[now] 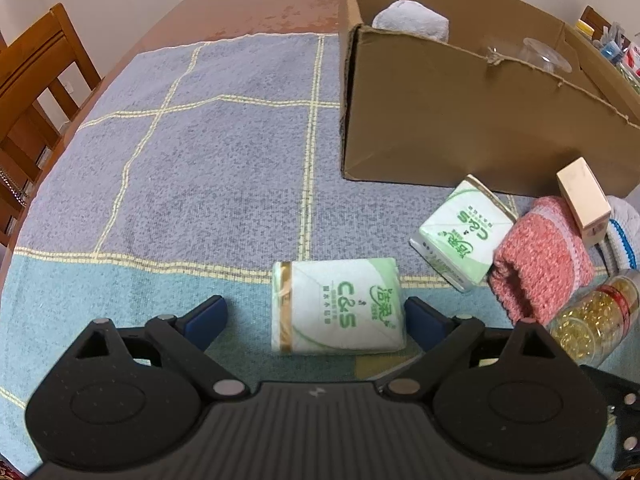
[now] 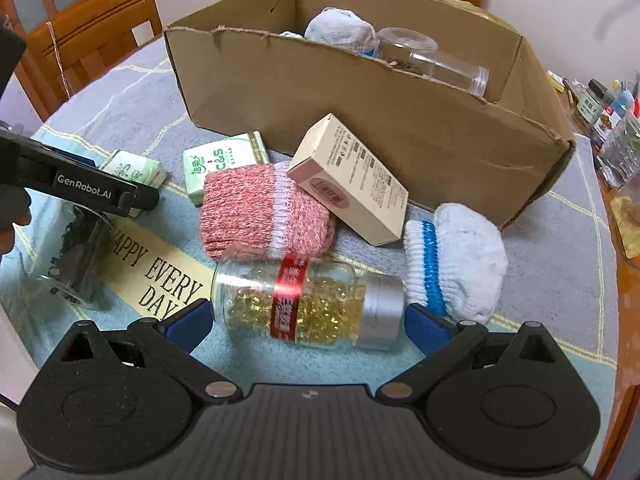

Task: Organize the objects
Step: 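Grasp the gold capsule jar with the right gripper while the left grasps the green C&S tissue pack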

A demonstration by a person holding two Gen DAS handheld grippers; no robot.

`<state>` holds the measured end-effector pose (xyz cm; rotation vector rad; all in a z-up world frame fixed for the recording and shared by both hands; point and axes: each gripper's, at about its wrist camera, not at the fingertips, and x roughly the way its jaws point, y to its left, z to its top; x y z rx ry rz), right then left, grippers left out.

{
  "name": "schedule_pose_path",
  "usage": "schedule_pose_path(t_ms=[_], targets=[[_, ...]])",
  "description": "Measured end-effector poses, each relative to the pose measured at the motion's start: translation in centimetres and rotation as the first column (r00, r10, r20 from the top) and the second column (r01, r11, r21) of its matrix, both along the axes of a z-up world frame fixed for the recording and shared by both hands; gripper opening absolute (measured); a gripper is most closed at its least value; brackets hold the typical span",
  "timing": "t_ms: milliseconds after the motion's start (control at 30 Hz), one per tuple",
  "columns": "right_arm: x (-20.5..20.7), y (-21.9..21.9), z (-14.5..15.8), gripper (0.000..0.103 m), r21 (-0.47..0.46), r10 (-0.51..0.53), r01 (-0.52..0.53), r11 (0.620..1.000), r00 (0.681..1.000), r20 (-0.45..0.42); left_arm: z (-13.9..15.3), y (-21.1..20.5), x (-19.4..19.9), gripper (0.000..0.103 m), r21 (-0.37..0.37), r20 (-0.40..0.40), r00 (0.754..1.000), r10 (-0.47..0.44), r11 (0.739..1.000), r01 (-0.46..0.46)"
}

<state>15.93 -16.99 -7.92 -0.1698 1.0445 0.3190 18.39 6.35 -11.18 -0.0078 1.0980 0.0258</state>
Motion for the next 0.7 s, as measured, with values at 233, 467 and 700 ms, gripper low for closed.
schedule_pose_path(t_ms=[233, 467, 700], targets=[[0.6, 0.6, -0.2, 0.103, 0.007, -0.015, 0.015, 1.0, 1.0, -0.01, 0.0, -0.7, 0.2, 0.089, -0.011, 0.001, 1.0, -0.028, 1.0, 0.028], [0.9, 1.0, -0.3, 0.103, 0.007, -0.025, 0.025, 1.0, 1.0, -0.011, 0.1, -1.4, 0.3, 0.088, -0.01, 0.004, 0.998, -0.058, 0.998, 0.058], [0.9, 1.2, -0.5, 0.102, -0.001, -0.034, 0.034, 0.999, 0.999, -0.003, 0.5, -1.3, -0.2, 0.073, -0.009, 0.021, 0.998, -0.064, 0.998, 0.064]])
